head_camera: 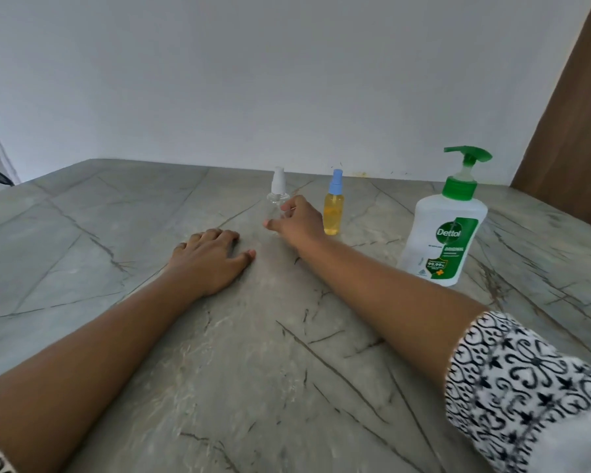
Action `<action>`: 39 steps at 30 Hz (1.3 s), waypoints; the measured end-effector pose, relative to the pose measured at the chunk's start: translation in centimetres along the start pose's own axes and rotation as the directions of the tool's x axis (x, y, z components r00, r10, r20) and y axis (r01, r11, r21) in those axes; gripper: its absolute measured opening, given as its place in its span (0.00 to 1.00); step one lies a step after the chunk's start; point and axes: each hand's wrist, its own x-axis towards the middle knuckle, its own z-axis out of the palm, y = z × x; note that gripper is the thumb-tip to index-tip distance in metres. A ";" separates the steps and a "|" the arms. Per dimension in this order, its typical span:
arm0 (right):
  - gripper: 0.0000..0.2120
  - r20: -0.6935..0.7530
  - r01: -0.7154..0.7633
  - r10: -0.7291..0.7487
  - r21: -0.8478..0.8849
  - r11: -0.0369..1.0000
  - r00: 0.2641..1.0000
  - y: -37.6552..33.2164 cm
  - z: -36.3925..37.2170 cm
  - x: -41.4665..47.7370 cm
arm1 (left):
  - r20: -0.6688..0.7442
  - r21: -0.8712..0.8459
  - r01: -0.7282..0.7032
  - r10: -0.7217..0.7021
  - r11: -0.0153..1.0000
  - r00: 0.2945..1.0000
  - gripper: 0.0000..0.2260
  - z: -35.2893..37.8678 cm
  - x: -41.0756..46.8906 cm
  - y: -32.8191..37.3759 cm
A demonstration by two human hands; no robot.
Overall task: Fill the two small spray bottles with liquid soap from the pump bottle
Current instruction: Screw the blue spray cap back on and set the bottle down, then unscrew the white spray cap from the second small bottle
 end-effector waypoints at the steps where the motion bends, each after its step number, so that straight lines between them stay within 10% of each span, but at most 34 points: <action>1: 0.20 0.029 0.026 -0.025 -0.023 0.999 0.999 0.1 0.0 -0.9 | 0.006 0.001 0.013 -0.013 1.000 1.000 0.27 0.0 0.2 -0.3; 13: 0.21 0.199 0.135 -0.118 -0.071 0.988 0.973 2.9 -10.2 -12.6 | -0.048 -0.217 -0.167 0.161 0.962 0.986 0.20 0.1 -2.8 4.5; 22: 0.23 0.202 0.177 -0.144 -0.155 0.972 0.969 3.9 -14.8 -15.1 | -0.132 -0.835 -0.328 0.417 0.442 0.899 0.16 -0.6 -8.0 12.6; 30: 0.34 0.302 0.168 -0.103 -0.199 0.965 0.948 2.9 -17.6 -15.2 | -0.187 -0.850 -0.305 0.296 0.429 0.937 0.19 0.2 -8.3 13.9; 39: 0.15 -0.044 0.269 -0.270 -0.019 0.963 0.962 1.8 -16.1 -14.8 | -0.173 -0.846 -0.300 0.305 0.440 0.936 0.21 0.2 -8.2 14.0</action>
